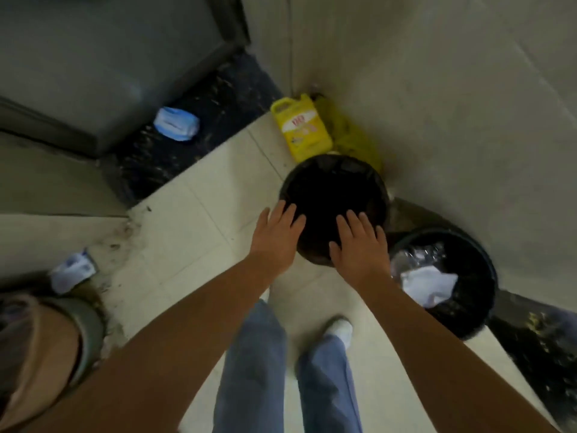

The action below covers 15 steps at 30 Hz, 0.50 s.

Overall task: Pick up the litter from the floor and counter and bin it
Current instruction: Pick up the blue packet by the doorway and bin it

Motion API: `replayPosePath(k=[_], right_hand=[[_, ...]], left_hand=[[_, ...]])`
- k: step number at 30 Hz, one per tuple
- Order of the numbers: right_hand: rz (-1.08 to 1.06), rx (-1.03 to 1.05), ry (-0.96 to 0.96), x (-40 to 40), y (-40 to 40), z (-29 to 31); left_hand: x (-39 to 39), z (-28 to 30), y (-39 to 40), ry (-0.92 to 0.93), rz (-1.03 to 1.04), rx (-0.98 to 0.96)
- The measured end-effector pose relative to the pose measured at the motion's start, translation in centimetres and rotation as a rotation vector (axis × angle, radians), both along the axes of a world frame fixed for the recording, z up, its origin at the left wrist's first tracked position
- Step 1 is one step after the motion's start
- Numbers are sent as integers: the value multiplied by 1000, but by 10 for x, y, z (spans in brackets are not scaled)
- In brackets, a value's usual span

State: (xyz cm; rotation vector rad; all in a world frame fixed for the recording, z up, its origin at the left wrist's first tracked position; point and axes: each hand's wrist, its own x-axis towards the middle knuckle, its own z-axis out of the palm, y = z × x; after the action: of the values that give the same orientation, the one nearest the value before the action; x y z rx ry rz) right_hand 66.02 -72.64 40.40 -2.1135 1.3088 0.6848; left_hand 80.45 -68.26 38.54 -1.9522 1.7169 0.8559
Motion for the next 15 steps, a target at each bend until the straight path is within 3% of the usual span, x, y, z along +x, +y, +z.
replayPosePath(k=[8,11,15], right_hand=[[125,-157,-15,223,-31,-23],[134,-24,45,304,-37,-48],[221,6,51,393,-45,-91]], left_hand=[[236,-30,33,-107,317,119],[316,-44,41,-93,365,167],[397,-82,46,-110,434,135]])
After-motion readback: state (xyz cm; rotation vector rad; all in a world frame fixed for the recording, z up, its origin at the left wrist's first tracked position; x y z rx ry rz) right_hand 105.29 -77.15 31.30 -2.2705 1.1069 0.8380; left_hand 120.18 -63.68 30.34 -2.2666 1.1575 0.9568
